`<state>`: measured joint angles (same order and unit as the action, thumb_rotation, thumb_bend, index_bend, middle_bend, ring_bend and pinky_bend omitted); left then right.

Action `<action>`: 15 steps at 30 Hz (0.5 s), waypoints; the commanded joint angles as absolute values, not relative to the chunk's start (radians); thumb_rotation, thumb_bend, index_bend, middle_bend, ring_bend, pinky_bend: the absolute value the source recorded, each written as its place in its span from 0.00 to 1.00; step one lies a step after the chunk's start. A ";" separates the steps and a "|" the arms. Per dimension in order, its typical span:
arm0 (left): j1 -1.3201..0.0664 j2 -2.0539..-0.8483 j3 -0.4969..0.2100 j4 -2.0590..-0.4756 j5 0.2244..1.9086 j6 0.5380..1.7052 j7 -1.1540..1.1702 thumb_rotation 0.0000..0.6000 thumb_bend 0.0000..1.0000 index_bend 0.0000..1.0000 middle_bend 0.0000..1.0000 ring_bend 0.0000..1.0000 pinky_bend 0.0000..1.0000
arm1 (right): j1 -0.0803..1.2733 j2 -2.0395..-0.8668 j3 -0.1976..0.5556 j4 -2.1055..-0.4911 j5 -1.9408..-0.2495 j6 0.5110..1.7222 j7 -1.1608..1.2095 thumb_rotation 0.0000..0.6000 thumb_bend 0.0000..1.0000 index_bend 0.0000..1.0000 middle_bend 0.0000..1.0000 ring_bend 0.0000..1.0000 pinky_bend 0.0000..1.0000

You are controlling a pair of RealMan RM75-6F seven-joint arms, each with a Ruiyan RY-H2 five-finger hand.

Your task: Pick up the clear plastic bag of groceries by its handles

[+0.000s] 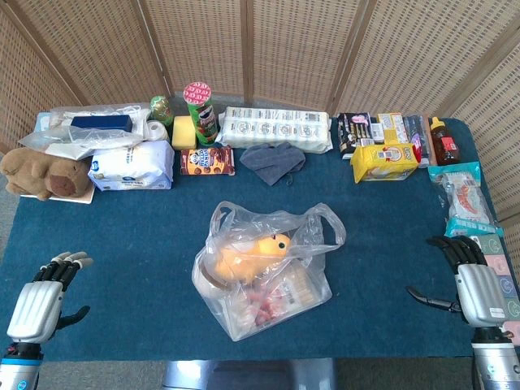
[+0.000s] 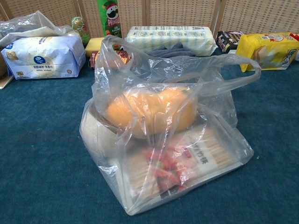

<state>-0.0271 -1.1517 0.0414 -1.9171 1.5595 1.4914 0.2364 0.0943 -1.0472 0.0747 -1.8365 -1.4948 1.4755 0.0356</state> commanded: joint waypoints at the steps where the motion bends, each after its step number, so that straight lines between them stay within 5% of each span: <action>1: -0.032 -1.156 0.039 -1.919 1.556 1.484 0.245 1.00 0.12 0.23 0.22 0.14 0.21 | 0.098 -1.049 0.075 -1.833 -1.494 1.469 0.039 0.57 0.16 0.22 0.22 0.19 0.08; 15: -0.033 -1.146 0.032 -1.927 1.563 1.493 0.241 1.00 0.12 0.23 0.22 0.14 0.21 | 0.118 -1.052 0.071 -1.823 -1.537 1.447 0.132 0.58 0.16 0.24 0.27 0.22 0.09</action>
